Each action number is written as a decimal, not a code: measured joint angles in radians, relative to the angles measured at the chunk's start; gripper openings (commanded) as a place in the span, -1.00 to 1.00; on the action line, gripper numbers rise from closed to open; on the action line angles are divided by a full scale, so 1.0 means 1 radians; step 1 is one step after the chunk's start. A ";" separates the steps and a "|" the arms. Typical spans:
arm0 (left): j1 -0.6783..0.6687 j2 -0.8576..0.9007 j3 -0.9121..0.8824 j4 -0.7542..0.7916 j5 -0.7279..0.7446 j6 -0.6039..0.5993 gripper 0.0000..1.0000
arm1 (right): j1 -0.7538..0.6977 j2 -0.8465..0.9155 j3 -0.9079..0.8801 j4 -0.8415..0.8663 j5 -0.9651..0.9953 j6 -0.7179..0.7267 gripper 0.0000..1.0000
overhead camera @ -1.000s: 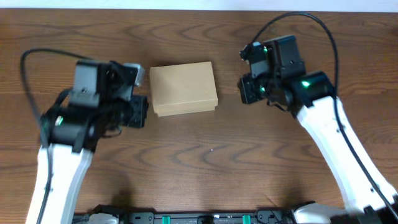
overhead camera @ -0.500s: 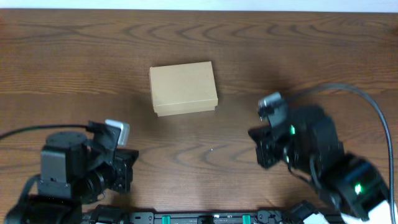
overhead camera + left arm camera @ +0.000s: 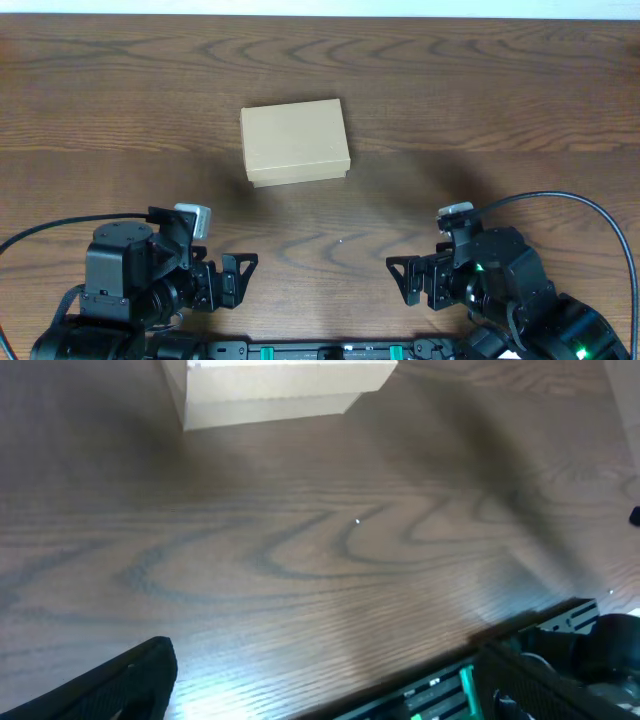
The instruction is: Pack container
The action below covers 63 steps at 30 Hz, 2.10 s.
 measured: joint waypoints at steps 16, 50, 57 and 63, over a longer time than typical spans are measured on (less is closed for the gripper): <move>0.000 -0.025 -0.005 0.027 -0.071 0.019 0.91 | 0.000 0.000 -0.001 -0.001 0.000 0.019 0.99; 0.010 -0.598 -0.826 0.732 -0.303 0.257 0.91 | 0.000 0.001 -0.003 -0.002 0.003 0.022 0.99; 0.010 -0.624 -0.826 0.732 -0.295 0.254 0.91 | 0.000 0.001 -0.003 -0.003 0.003 0.022 0.99; 0.010 -0.624 -0.826 0.732 -0.295 0.249 0.91 | 0.000 0.001 -0.003 -0.003 0.003 0.022 0.99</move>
